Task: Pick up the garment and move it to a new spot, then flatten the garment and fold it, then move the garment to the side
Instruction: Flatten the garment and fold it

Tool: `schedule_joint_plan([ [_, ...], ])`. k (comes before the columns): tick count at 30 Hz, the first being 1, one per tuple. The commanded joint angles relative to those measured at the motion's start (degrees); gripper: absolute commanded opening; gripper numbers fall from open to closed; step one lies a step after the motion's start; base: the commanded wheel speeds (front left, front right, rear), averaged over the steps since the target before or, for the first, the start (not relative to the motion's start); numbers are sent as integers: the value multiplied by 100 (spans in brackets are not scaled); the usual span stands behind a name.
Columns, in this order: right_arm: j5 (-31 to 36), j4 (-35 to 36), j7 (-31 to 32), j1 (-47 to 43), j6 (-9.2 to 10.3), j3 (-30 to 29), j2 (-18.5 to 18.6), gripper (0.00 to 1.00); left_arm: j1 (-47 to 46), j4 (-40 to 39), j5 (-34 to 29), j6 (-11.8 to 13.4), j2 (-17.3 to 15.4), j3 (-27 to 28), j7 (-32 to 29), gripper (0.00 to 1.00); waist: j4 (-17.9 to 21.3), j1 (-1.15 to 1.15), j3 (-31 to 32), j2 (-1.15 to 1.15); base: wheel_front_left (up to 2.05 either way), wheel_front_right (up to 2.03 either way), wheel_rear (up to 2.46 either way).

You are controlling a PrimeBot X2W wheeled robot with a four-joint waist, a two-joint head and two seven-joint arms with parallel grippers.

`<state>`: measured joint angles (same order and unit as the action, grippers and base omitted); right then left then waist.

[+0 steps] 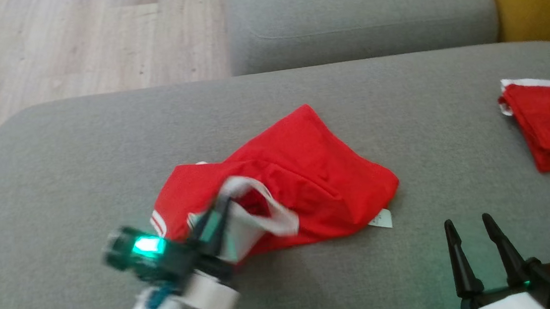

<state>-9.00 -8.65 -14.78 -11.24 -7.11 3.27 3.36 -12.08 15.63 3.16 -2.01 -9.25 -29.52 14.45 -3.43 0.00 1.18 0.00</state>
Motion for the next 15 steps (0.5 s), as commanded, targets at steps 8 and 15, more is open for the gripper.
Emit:
schedule_joint_plan([
  [8,-29,119,-22,138,-37,195,5,100,123,-1436,720,270,-950,1507,-293,0,-400,0,17,0,0,0,0],
  [15,-153,-180,-22,203,-37,440,126,100,188,-1892,764,601,-1630,2352,-442,0,-662,0,-83,0,0,0,0],
])
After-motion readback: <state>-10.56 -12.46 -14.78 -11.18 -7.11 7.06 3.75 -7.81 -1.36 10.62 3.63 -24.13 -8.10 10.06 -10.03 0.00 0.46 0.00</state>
